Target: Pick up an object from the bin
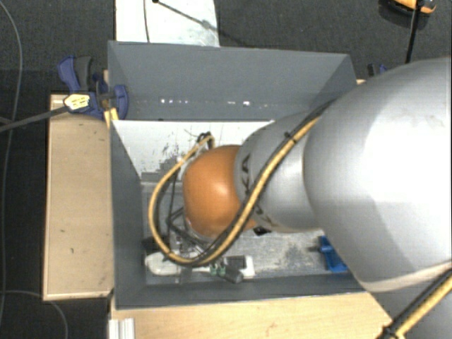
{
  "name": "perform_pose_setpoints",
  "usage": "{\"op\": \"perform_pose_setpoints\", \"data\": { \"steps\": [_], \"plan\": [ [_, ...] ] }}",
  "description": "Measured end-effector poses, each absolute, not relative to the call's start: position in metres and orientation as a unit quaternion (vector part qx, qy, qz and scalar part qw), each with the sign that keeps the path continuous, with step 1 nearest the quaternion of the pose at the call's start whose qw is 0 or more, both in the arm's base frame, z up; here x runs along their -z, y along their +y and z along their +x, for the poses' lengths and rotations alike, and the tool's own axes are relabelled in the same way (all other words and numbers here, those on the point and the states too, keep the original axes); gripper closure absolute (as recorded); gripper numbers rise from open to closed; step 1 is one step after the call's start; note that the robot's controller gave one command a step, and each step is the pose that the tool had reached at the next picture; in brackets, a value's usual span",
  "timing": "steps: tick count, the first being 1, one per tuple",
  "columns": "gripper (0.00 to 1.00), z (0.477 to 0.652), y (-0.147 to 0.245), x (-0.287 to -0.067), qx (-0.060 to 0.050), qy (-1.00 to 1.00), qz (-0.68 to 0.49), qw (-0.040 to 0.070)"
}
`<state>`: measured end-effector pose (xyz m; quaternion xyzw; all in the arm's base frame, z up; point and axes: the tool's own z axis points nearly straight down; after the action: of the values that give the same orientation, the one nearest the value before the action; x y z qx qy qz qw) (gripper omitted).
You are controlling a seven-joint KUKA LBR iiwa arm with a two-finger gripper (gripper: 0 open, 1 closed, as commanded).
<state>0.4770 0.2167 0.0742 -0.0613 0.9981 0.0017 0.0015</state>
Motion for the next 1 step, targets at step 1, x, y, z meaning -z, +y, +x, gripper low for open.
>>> {"op": "perform_pose_setpoints", "data": {
  "steps": [1],
  "plan": [
    [1.0, 0.4752, 0.2157, -0.0931, 0.0, 0.998, -0.061, -0.002]
  ]
}}
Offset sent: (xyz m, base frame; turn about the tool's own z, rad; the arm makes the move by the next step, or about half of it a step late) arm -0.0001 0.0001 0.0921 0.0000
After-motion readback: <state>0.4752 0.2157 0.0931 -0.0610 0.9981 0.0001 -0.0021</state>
